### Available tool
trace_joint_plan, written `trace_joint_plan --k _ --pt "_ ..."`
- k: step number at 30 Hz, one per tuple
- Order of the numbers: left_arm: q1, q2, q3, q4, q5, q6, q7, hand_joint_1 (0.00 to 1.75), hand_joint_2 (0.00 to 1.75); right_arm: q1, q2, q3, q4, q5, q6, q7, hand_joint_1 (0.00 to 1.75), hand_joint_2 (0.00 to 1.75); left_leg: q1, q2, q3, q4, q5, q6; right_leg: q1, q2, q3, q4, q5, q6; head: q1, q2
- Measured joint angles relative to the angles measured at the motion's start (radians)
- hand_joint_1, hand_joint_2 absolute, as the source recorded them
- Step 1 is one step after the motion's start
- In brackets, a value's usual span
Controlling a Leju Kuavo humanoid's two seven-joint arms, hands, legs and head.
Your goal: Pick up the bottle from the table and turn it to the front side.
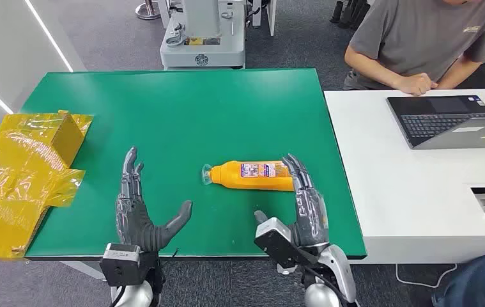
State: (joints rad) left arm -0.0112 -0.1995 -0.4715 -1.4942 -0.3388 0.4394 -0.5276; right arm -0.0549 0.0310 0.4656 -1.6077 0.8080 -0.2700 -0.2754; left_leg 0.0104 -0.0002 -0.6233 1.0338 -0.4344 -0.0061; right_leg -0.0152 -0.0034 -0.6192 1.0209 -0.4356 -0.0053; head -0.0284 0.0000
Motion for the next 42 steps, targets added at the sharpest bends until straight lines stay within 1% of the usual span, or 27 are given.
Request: trace_joint_plan --k 2,5,11,16,19,22,27,34,38,42 --pt "0.001 0.000 0.000 0.000 -0.001 -0.004 -0.001 0.00 1.75 -0.016 -0.010 -0.003 0.009 0.003 0.014 0.004 0.00 1.75 0.000 0.000 0.000 0.000 0.000 0.000 0.000 0.000 0.000 0.000 0.000 0.000 0.000 0.000" --pt "0.004 0.000 0.000 0.000 -0.003 -0.014 -0.003 0.00 1.75 -0.083 -0.045 -0.006 0.050 0.002 0.089 0.026 0.00 1.75 0.000 0.000 0.000 0.000 0.000 0.000 0.000 0.000 0.000 0.000 0.000 0.000 0.000 0.000" --pt "0.016 0.003 0.000 0.000 -0.003 -0.019 -0.010 0.00 1.75 -0.268 -0.117 0.000 0.202 0.015 0.281 0.060 0.00 1.75 0.000 0.000 0.000 0.000 0.000 0.000 0.000 0.000 0.000 0.000 0.001 -0.001 0.000 0.000" --pt "0.025 0.008 0.000 0.000 0.000 -0.021 -0.018 0.00 1.75 -0.424 -0.138 0.023 0.360 0.027 0.384 0.057 0.00 1.75 0.000 0.000 0.000 0.000 0.001 0.000 0.000 0.000 0.000 0.001 0.001 0.000 0.000 0.000" --pt "0.023 0.010 0.000 0.000 0.004 -0.025 -0.019 0.00 1.75 -0.534 -0.139 0.060 0.476 0.025 0.444 0.052 0.00 1.75 0.000 0.000 0.000 0.000 0.001 0.000 0.000 0.000 0.000 0.001 0.001 -0.001 0.000 0.000" --pt "0.016 0.011 0.000 0.000 0.008 -0.030 -0.019 0.00 1.75 -0.640 -0.135 0.101 0.595 0.005 0.492 0.029 0.00 1.75 0.000 0.000 0.000 0.000 0.001 0.000 0.000 0.000 0.000 0.001 0.001 -0.001 0.000 0.000" --pt "0.008 0.015 0.000 0.000 0.010 -0.028 -0.019 0.00 1.75 -0.756 -0.121 0.148 0.751 -0.050 0.566 -0.029 0.00 1.75 0.000 -0.001 -0.001 0.000 0.001 0.001 0.000 0.000 0.000 0.001 0.001 -0.001 0.000 0.000" --pt "0.005 0.019 0.000 0.000 0.019 -0.022 -0.017 0.00 1.75 -0.857 -0.081 0.204 0.937 -0.111 0.646 -0.076 0.00 1.75 0.000 -0.001 -0.001 0.000 0.001 0.001 0.000 0.000 0.000 0.001 0.001 -0.001 0.000 0.000" --pt "0.000 0.021 0.000 0.000 0.021 -0.022 -0.012 0.00 1.75 -0.886 -0.058 0.238 1.024 -0.128 0.698 -0.074 0.00 1.75 0.000 -0.001 -0.001 0.000 0.001 0.001 0.000 -0.001 0.000 0.001 0.001 -0.001 0.000 0.000" --pt "-0.008 0.026 0.000 0.000 0.024 -0.018 -0.007 0.00 1.75 -0.897 -0.044 0.269 1.093 -0.139 0.708 -0.065 0.00 1.75 0.000 -0.001 -0.001 0.000 0.001 0.001 0.000 0.000 0.000 0.001 0.001 -0.001 0.000 0.000"
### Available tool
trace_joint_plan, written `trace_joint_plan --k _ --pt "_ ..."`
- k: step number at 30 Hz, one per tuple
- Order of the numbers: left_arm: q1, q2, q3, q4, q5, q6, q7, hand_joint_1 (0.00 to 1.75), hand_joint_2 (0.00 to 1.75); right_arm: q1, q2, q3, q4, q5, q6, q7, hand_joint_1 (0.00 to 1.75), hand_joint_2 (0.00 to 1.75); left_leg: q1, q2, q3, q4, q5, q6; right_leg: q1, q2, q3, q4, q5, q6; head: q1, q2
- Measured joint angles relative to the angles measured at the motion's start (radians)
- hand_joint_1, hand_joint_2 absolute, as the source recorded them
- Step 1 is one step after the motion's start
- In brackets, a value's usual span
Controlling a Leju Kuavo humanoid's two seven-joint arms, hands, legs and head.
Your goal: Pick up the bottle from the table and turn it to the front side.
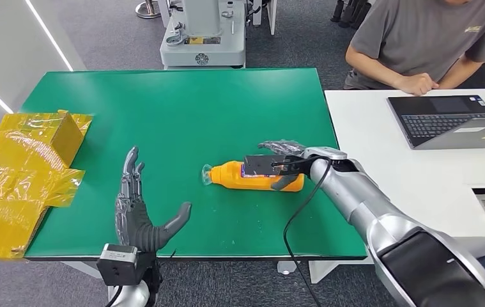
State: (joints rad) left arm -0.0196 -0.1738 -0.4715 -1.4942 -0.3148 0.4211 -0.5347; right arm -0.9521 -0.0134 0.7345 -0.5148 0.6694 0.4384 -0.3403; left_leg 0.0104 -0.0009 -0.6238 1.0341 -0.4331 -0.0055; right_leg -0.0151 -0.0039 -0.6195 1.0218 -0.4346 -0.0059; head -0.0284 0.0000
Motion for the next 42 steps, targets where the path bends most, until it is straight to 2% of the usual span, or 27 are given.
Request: trace_joint_plan --k 13,14,15,17,18,19,36,42 --pt "0.000 0.005 0.000 0.000 -0.001 0.008 0.011 0.00 1.75 0.014 0.004 0.031 0.109 -0.031 -0.047 0.043 0.00 1.75 0.000 0.000 0.000 0.000 0.000 0.000 0.000 0.000 0.000 0.000 0.000 0.000 0.000 0.000" --pt "0.001 0.005 0.000 0.000 -0.001 0.008 0.013 0.00 1.75 0.017 0.003 0.031 0.113 -0.031 -0.054 0.046 0.09 1.75 0.000 0.000 0.000 0.000 0.000 0.000 0.000 0.000 0.000 0.000 0.000 0.000 0.000 0.000" --pt "0.001 0.005 0.000 0.000 -0.002 0.008 0.015 0.00 1.75 0.020 0.002 0.031 0.116 -0.031 -0.062 0.047 0.47 1.75 0.000 0.000 0.000 0.000 0.000 0.000 0.000 0.000 0.000 0.000 0.000 0.000 0.000 0.000" --pt "0.003 0.005 0.000 -0.001 -0.003 0.008 0.019 0.00 1.75 0.024 0.000 0.032 0.121 -0.031 -0.079 0.047 1.34 1.75 0.000 0.000 0.000 0.000 0.000 0.000 0.000 0.000 0.000 0.000 0.000 0.000 0.000 0.000" --pt "0.005 0.005 0.000 -0.002 -0.004 0.008 0.021 0.00 1.75 0.025 -0.001 0.032 0.124 -0.030 -0.087 0.047 1.69 1.75 0.000 0.000 0.000 0.000 0.000 0.000 0.000 0.000 0.000 0.000 0.000 0.000 0.000 0.000" --pt "0.007 0.005 0.000 -0.003 -0.005 0.008 0.022 0.00 1.75 0.027 -0.002 0.033 0.126 -0.030 -0.094 0.047 1.75 1.75 0.000 0.000 0.000 0.000 0.000 0.000 0.000 0.000 0.000 0.000 0.000 0.000 0.000 0.000" --pt "0.018 0.005 0.000 -0.010 -0.018 0.003 0.032 0.00 1.75 0.048 -0.008 0.036 0.131 -0.030 -0.178 0.018 1.75 1.75 0.000 0.001 0.000 0.000 0.000 0.000 0.000 0.001 0.000 0.000 0.000 0.000 0.000 0.000" --pt "0.026 0.005 0.000 -0.013 -0.021 0.007 0.032 0.00 1.75 0.065 -0.008 0.036 0.127 -0.032 -0.243 -0.003 1.75 1.75 0.000 0.001 0.000 0.000 0.000 0.000 0.000 0.001 0.000 0.000 0.000 0.000 0.000 0.000"
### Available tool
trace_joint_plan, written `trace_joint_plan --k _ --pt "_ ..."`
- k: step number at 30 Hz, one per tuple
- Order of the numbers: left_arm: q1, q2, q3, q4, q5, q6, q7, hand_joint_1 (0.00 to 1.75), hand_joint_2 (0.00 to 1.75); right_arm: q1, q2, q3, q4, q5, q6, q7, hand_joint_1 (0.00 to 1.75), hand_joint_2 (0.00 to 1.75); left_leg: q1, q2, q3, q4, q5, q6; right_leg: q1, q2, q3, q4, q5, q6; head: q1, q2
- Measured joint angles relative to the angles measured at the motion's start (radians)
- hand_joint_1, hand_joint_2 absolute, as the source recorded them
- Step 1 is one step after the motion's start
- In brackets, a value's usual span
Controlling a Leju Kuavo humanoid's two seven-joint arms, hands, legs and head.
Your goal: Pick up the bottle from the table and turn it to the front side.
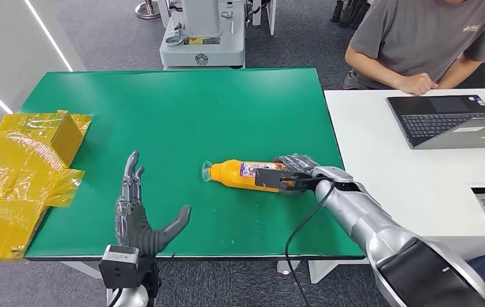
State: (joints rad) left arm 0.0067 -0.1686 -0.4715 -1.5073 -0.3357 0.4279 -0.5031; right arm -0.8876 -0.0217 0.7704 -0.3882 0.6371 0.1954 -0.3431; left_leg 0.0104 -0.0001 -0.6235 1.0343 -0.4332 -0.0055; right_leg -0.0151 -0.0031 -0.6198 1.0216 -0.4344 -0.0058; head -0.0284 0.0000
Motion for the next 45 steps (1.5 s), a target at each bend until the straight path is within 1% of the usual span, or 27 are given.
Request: trace_joint_plan --k 2,7,12,14,15,19,21,23,28,32,35,37,40,45 --pt "0.005 0.000 0.000 -0.004 -0.002 0.002 0.000 0.00 1.75 0.010 0.000 -0.001 -0.008 -0.002 -0.040 -0.014 1.75 1.75 0.000 0.000 0.000 0.000 0.000 0.000 0.000 0.000 0.000 0.000 0.000 0.000 0.000 0.000" --pt "0.024 0.000 0.001 -0.024 -0.013 0.014 -0.002 0.00 1.75 0.045 0.000 -0.029 -0.064 -0.019 -0.180 -0.035 1.75 1.75 0.000 0.000 -0.001 0.000 0.000 0.000 0.000 0.000 0.000 0.000 0.000 0.000 0.000 0.000" --pt "0.038 -0.002 0.004 -0.043 -0.026 0.022 -0.003 0.00 1.75 0.113 0.007 -0.110 -0.190 -0.051 -0.363 -0.045 1.75 1.75 0.000 -0.001 -0.001 0.000 -0.001 -0.001 0.000 -0.001 0.000 0.000 -0.001 0.000 0.000 0.000" --pt "0.040 -0.003 0.004 -0.046 -0.020 0.015 -0.004 0.00 1.75 0.149 0.010 -0.142 -0.257 -0.056 -0.410 -0.045 1.75 1.75 0.000 -0.001 -0.001 0.000 -0.001 -0.001 0.000 -0.001 0.000 0.000 -0.001 0.000 0.000 0.000" --pt "0.041 -0.004 0.005 -0.047 0.003 -0.005 -0.005 0.00 1.75 0.167 0.010 -0.156 -0.292 -0.053 -0.428 -0.044 1.75 1.75 0.000 -0.001 -0.001 0.000 -0.001 -0.001 0.000 -0.001 0.000 0.000 -0.001 0.000 0.000 0.000" --pt "0.047 -0.006 0.006 -0.062 0.235 -0.211 -0.033 0.00 1.75 0.251 0.011 -0.199 -0.445 -0.010 -0.489 -0.024 1.75 1.75 0.000 -0.001 -0.001 0.000 -0.001 -0.001 0.000 -0.001 -0.001 0.000 -0.001 0.000 0.000 0.000" --pt "0.049 -0.006 0.009 -0.071 0.268 -0.245 -0.042 0.00 1.75 0.305 0.011 -0.217 -0.531 0.003 -0.533 -0.018 1.75 1.75 0.000 -0.001 -0.001 0.000 -0.001 0.000 0.000 -0.001 -0.001 0.000 -0.002 0.000 0.000 0.000" --pt "0.049 -0.006 0.011 -0.077 0.280 -0.255 -0.045 0.00 1.75 0.360 0.011 -0.233 -0.615 0.014 -0.574 -0.014 1.75 1.75 0.000 -0.001 -0.001 0.000 -0.002 0.000 0.000 -0.001 -0.001 0.000 -0.002 0.001 0.000 0.000" --pt "0.048 -0.006 0.013 -0.084 0.285 -0.256 -0.044 0.00 1.75 0.432 0.011 -0.257 -0.735 0.027 -0.608 -0.018 1.75 1.75 0.000 0.000 -0.001 0.000 -0.002 0.000 0.000 -0.001 -0.001 0.000 -0.003 0.001 0.000 0.000" --pt "0.034 -0.006 0.017 -0.084 0.294 -0.253 -0.024 0.00 1.75 0.480 0.014 -0.267 -0.819 0.044 -0.690 -0.065 1.75 1.75 0.000 -0.001 -0.001 0.000 -0.002 0.000 0.000 -0.001 -0.001 0.000 -0.003 0.001 0.000 0.000" --pt "0.004 -0.005 0.026 -0.083 0.349 -0.279 0.006 0.00 1.75 0.526 0.024 -0.266 -0.899 0.039 -0.726 -0.110 1.75 1.75 0.000 -0.001 -0.001 0.000 -0.003 0.000 0.000 -0.001 -0.001 0.000 -0.003 0.001 0.000 0.000" --pt "-0.016 -0.004 0.036 -0.080 0.385 -0.296 0.020 0.00 1.75 0.553 0.030 -0.256 -0.947 0.029 -0.725 -0.138 1.75 1.75 0.000 -0.001 -0.001 -0.001 -0.003 0.000 0.000 -0.001 -0.001 0.000 -0.003 0.001 0.000 0.000" --pt "-0.034 -0.001 0.046 -0.074 0.416 -0.315 0.034 0.00 1.75 0.577 0.031 -0.235 -0.994 -0.007 -0.697 -0.170 1.75 1.75 0.000 -0.001 -0.001 -0.001 -0.003 0.000 0.000 -0.001 -0.001 0.000 -0.003 0.001 0.000 0.000" --pt "-0.056 0.002 0.051 -0.054 0.445 -0.335 0.043 0.00 1.75 0.595 0.031 -0.195 -1.013 -0.070 -0.636 -0.218 1.75 1.75 0.000 0.000 -0.001 -0.001 -0.003 0.000 0.000 -0.001 -0.001 0.000 -0.003 0.001 0.000 0.000"
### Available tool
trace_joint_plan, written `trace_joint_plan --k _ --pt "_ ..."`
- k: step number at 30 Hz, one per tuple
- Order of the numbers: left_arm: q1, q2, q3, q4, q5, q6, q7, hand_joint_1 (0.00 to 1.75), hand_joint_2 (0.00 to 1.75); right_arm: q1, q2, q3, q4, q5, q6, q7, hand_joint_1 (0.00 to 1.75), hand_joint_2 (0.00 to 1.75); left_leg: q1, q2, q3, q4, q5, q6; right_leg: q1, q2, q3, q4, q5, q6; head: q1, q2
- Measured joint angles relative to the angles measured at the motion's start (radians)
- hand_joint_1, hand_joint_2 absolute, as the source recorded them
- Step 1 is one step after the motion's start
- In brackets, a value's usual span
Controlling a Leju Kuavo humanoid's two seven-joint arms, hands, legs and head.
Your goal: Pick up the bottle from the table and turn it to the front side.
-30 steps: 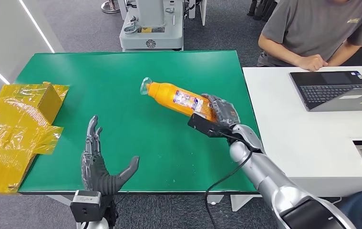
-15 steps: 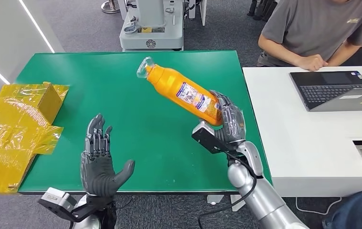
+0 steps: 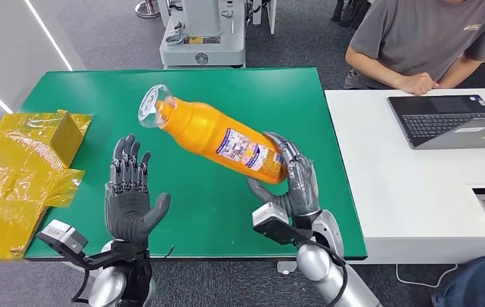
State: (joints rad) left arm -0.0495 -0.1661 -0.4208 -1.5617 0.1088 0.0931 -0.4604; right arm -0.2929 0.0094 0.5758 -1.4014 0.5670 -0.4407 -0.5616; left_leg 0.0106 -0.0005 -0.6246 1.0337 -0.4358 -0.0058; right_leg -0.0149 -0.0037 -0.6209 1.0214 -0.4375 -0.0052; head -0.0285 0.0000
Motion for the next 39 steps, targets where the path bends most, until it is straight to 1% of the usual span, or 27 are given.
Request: trace_joint_plan --k 8,17,27,39 --pt "-0.017 0.006 0.000 0.033 0.015 0.008 0.000 0.00 1.75 0.003 0.000 0.047 0.017 -0.040 0.097 -0.019 1.75 1.75 0.000 0.000 0.000 0.000 0.000 0.000 0.000 0.000 0.000 0.000 0.000 0.000 0.000 0.000" --pt "-0.032 0.008 0.000 0.064 0.020 0.025 -0.006 0.00 1.75 0.001 0.000 0.065 0.075 -0.096 0.193 -0.026 1.75 1.75 0.000 0.000 0.000 0.000 0.000 0.000 0.000 0.000 0.000 0.000 0.000 0.000 0.000 0.000" --pt "-0.053 0.007 0.000 0.085 0.042 0.024 -0.008 0.00 1.75 -0.012 0.000 0.072 0.162 -0.111 0.233 -0.023 1.75 1.75 0.000 0.000 0.000 0.000 0.000 0.000 0.000 0.000 0.000 0.000 0.000 0.000 0.000 0.000" --pt "-0.061 0.006 0.000 0.112 0.046 0.017 -0.002 0.00 1.75 -0.014 0.000 0.072 0.204 -0.111 0.275 -0.019 1.75 1.75 0.000 0.000 0.000 0.000 -0.001 0.000 0.000 0.000 0.000 0.000 0.000 0.000 0.000 0.000"
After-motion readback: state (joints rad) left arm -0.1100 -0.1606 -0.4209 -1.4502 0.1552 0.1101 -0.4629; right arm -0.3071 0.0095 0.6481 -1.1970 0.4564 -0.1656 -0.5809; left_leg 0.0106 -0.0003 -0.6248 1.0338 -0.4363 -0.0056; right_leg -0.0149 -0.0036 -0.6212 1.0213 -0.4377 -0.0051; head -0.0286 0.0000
